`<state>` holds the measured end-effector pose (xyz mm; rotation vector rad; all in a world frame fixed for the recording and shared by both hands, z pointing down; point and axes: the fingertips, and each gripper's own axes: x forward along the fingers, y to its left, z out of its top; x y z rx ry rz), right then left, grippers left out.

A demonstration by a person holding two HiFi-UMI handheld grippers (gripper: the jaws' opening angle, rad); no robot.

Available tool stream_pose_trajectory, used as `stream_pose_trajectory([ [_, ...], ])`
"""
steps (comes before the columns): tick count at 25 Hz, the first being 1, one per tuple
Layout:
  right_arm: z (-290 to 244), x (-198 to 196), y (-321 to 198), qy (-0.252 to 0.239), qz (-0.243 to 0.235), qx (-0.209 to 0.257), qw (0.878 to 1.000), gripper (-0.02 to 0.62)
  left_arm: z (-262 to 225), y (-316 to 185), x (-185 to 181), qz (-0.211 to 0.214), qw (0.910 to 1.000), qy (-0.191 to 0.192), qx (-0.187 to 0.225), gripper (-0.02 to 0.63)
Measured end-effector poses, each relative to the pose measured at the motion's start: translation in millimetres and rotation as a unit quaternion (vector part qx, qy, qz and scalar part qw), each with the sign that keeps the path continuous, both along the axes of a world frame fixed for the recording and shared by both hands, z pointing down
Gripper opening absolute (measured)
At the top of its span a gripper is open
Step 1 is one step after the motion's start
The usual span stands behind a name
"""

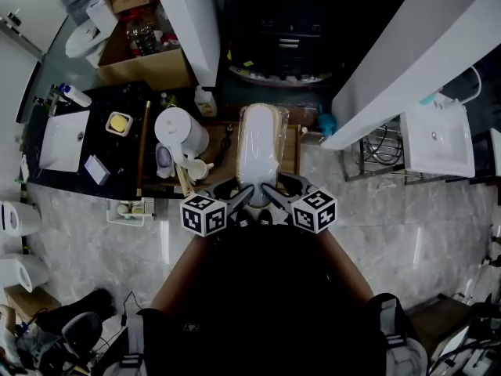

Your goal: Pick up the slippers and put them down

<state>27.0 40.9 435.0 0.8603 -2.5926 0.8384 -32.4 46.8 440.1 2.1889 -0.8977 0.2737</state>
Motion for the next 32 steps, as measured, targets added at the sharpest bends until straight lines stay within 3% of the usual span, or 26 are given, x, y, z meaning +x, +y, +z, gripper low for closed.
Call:
stream_pose_trajectory([
  [12, 3.6, 0.0, -4.9, 0.01, -0.001, 0.006, 1.0, 0.204, 6.0, -5.0, -0.2, 0.017, 0.9996, -0.021, 0.001, 0.209],
  [32, 5.1, -6.1, -5.2, 0.013, -0.006, 0.001, 1.0, 0.204, 7.6, -5.4, -6.5, 0.013, 0.9997, -0.017, -0.01, 0.207],
])
